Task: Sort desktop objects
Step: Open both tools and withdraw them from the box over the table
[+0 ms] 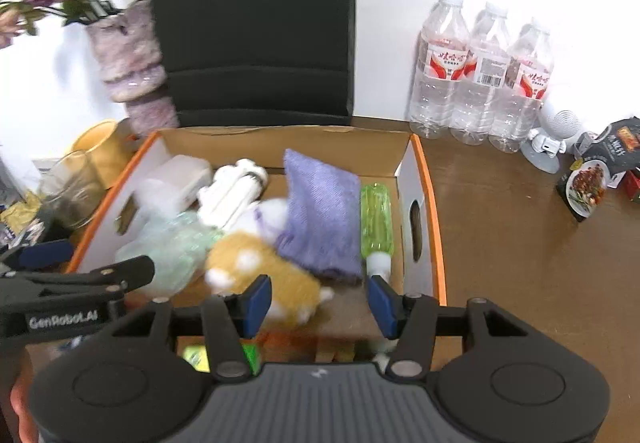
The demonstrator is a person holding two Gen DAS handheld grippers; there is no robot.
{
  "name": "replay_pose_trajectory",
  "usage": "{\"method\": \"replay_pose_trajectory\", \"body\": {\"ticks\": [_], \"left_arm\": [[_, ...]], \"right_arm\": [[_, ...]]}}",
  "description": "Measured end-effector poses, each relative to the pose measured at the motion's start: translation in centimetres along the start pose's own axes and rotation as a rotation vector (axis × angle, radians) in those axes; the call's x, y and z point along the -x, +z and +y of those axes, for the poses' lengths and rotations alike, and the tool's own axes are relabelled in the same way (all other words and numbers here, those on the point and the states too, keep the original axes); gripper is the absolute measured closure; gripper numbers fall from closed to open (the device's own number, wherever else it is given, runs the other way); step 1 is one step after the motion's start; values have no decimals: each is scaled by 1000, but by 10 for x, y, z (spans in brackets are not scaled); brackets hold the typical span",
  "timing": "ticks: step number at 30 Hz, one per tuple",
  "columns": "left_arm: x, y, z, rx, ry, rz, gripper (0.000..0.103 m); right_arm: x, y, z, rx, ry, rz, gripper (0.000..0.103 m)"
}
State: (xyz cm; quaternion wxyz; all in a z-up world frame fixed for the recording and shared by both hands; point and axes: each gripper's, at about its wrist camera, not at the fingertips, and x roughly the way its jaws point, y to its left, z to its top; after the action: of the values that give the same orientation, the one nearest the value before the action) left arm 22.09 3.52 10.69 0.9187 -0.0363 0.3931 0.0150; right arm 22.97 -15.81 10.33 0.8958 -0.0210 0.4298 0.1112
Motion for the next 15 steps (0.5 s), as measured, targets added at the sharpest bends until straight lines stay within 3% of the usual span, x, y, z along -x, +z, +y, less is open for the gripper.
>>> {"method": "replay_pose_trajectory", "body": {"ticks": [2, 6, 8, 13, 15], "left_arm": [[18, -10, 0, -4, 3, -11, 0], [50, -40, -4, -38, 11, -37, 0], [63, -66, -3, -44, 10, -71, 0], [89, -144, 4, 0, 32, -164, 0], [94, -173, 5, 13, 39, -175, 0]], "right_arm": [[17, -11, 4, 3, 0, -17, 41], [51, -47, 15, 43, 0, -107, 36], [63, -76, 16, 59, 9, -172, 20], [76, -168, 12, 37, -25, -296, 18], [73, -199, 11, 28, -47, -299, 18]]}}
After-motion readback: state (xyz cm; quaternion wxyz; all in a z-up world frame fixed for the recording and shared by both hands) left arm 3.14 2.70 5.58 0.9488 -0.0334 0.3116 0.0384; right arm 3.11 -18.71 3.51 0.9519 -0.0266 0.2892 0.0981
